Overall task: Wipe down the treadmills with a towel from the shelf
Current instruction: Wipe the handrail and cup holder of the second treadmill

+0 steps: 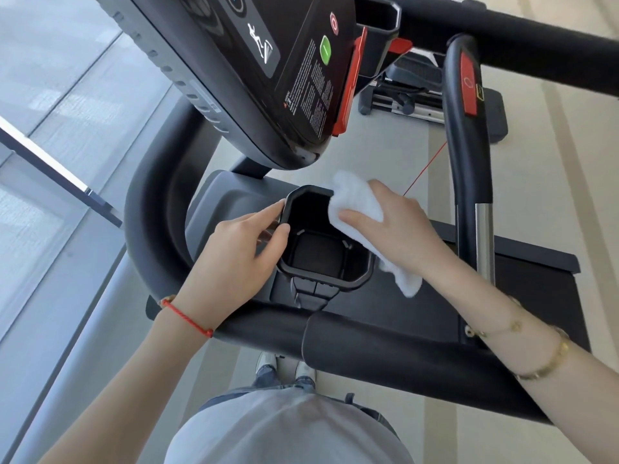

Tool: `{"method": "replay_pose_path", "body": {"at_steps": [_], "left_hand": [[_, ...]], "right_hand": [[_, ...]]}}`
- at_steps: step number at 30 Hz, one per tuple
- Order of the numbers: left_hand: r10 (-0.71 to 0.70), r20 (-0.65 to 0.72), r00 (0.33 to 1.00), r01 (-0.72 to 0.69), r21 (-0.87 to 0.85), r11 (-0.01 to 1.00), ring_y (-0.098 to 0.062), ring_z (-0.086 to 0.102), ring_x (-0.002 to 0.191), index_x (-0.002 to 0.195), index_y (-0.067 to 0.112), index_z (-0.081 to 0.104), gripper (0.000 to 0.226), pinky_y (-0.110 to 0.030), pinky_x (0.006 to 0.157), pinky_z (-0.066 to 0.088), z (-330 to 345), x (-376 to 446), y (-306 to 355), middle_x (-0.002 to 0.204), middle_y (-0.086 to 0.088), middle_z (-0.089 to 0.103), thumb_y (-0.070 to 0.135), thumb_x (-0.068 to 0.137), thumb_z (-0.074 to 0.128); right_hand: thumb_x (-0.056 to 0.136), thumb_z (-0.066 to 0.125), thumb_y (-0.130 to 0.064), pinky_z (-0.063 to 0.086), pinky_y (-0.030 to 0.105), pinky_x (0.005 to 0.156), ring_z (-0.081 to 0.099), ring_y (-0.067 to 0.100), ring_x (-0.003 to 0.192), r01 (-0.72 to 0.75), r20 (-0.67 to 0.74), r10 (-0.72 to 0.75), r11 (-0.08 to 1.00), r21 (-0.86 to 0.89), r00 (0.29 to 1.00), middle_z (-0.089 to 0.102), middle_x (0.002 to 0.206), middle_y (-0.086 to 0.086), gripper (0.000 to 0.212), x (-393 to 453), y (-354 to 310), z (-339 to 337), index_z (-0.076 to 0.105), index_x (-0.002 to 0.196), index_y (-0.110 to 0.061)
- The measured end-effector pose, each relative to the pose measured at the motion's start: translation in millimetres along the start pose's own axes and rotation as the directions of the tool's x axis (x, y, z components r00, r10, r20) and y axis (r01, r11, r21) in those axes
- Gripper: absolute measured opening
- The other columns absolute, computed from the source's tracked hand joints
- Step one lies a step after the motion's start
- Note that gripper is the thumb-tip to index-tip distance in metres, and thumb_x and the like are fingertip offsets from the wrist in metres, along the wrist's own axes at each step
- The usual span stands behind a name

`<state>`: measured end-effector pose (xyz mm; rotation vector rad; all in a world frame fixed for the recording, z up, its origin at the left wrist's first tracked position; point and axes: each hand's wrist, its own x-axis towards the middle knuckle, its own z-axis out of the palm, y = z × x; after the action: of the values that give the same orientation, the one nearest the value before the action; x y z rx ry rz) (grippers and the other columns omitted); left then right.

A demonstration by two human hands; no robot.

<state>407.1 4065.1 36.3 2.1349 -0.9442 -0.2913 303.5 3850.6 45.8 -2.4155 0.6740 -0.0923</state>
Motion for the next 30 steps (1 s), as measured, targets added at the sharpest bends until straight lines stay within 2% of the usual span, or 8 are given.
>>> {"method": "replay_pose_path", "body": {"at_steps": [4,9,16,20,23,26,28,30], "left_hand": [[-0.004,-0.006,1.0,0.004,0.021,1.0,0.0,0.065,0.083,0.14,0.03,0.054,0.043,-0.018,0.08,0.053,0.0,0.2,0.7,0.082,0.028,0.06,0.037,0.098,0.048],[0.025,-0.002,1.0,-0.025,0.004,1.0,-0.001,0.066,0.08,0.137,0.032,0.056,0.04,-0.027,0.081,0.057,-0.5,0.9,0.9,0.083,0.02,0.066,0.033,0.098,0.049],[-0.016,-0.005,1.0,0.016,-0.033,0.999,0.009,0.064,0.085,0.138,0.034,0.055,0.041,-0.012,0.082,0.05,0.1,1.1,-1.4,0.084,0.026,0.064,0.036,0.097,0.05],[-0.021,0.016,1.0,0.021,-0.024,0.999,0.006,0.065,0.081,0.137,0.036,0.056,0.044,-0.016,0.084,0.05,-1.5,0.6,-0.1,0.085,0.023,0.067,0.043,0.095,0.044],[-0.055,0.023,0.998,0.056,-0.026,0.998,0.006,0.064,0.084,0.141,0.033,0.053,0.048,-0.016,0.085,0.05,-1.4,0.3,-0.1,0.095,0.021,0.068,0.045,0.095,0.044],[-0.059,0.025,0.998,0.059,-0.017,0.998,0.0,0.064,0.087,0.142,0.032,0.052,0.046,-0.024,0.089,0.053,-2.1,-1.2,1.3,0.099,0.017,0.068,0.041,0.097,0.047],[-0.05,0.021,0.999,0.051,-0.031,0.998,-0.002,0.066,0.09,0.14,0.034,0.053,0.042,-0.031,0.089,0.054,-4.0,-3.1,3.3,0.1,0.016,0.07,0.037,0.098,0.05],[-0.036,0.025,0.999,0.037,-0.041,0.998,-0.003,0.067,0.092,0.139,0.033,0.053,0.042,-0.034,0.088,0.054,-5.2,-4.8,5.4,0.102,0.015,0.071,0.036,0.098,0.049]], "right_hand": [[0.091,0.054,-0.053,0.035,0.025,0.059,0.051,0.008,0.078,-0.112,-0.016,0.114,0.991,0.073,0.993,0.052,0.087,-0.01,0.045,-12.0,-2.8,8.9,0.044,0.121,-0.021],[0.087,0.061,-0.053,0.036,0.026,0.063,0.052,0.017,0.086,-0.019,0.18,0.028,0.998,-0.052,0.983,0.058,0.092,-0.003,0.042,22.7,-23.0,-9.3,0.055,0.106,-0.017],[0.091,0.052,-0.054,0.035,0.011,0.056,0.054,-0.011,0.08,-0.089,-0.076,0.104,0.981,0.174,0.992,0.054,0.085,-0.018,0.027,-41.5,-5.1,-0.5,0.042,0.111,-0.039],[0.091,0.057,-0.049,0.039,0.001,0.072,0.049,-0.022,0.091,0.124,-0.143,-0.107,0.985,0.116,0.984,0.057,0.094,-0.036,0.03,-55.9,-7.7,-27.4,0.046,0.118,-0.042],[0.096,0.055,-0.041,0.039,0.008,0.093,0.049,-0.01,0.115,0.492,-0.042,-0.502,0.858,-0.15,0.864,0.054,0.127,-0.016,0.048,-36.9,-16.0,-47.8,0.044,0.137,-0.019],[0.094,0.063,-0.018,0.032,0.027,0.114,0.05,0.019,0.13,0.759,0.24,-0.753,0.476,-0.444,0.613,0.053,0.14,0.009,0.047,0.2,-20.7,-47.7,0.05,0.137,-0.004],[0.094,0.061,-0.01,0.029,0.026,0.115,0.048,0.019,0.132,0.854,0.423,-0.76,0.333,-0.4,0.494,0.052,0.14,0.009,0.045,20.0,-25.2,-41.0,0.051,0.137,-0.003],[0.098,0.057,-0.019,0.043,0.035,0.106,0.045,0.017,0.134,0.917,0.548,-0.735,0.309,-0.253,0.399,0.05,0.142,0.006,0.045,35.6,-30.5,-38.9,0.048,0.14,-0.004]]}}
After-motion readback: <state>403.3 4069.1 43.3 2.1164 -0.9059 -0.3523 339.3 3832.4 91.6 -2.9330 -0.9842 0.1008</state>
